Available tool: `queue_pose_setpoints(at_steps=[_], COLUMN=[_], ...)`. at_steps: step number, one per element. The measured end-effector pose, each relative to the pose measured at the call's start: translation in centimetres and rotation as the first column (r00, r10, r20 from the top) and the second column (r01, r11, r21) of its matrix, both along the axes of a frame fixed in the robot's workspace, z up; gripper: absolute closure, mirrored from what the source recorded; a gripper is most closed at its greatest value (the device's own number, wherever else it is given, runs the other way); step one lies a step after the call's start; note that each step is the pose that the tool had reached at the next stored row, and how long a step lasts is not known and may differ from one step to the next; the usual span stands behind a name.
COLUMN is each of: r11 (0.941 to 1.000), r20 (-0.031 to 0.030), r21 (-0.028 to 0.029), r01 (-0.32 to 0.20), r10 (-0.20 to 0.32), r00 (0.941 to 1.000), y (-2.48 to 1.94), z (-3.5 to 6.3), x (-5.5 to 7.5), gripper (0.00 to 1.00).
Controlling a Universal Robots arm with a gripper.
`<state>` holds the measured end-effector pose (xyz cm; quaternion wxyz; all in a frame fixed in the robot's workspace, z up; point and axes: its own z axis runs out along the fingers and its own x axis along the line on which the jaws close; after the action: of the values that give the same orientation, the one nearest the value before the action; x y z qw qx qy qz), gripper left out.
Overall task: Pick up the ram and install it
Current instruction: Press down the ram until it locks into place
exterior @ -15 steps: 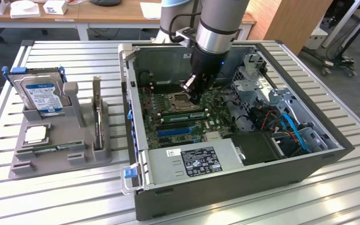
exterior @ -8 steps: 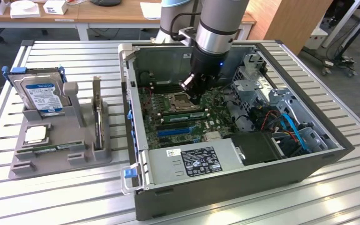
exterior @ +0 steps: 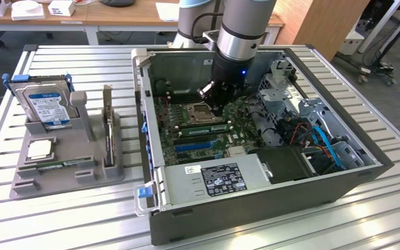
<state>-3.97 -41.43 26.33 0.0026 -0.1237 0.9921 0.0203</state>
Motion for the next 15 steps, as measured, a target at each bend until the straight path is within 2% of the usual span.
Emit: queue_pose_setpoints(at_steps=[4, 9, 15], r11=[0.9973, 0.9876, 0.9875], r20=[0.0001, -0.0001, 0.0004], r21=[0.0000, 0.0000, -0.0013], r01=[0.073, 0.157, 0.157], r10=[-0.073, -0.157, -0.157], r00=[0.9973, 0.9876, 0.9875], y=[0.00, 0.00, 0.01], z=[-0.05, -0.09, -0.12], x=[0.00, 0.00, -0.01], gripper=[0.90, 0.90, 0.90])
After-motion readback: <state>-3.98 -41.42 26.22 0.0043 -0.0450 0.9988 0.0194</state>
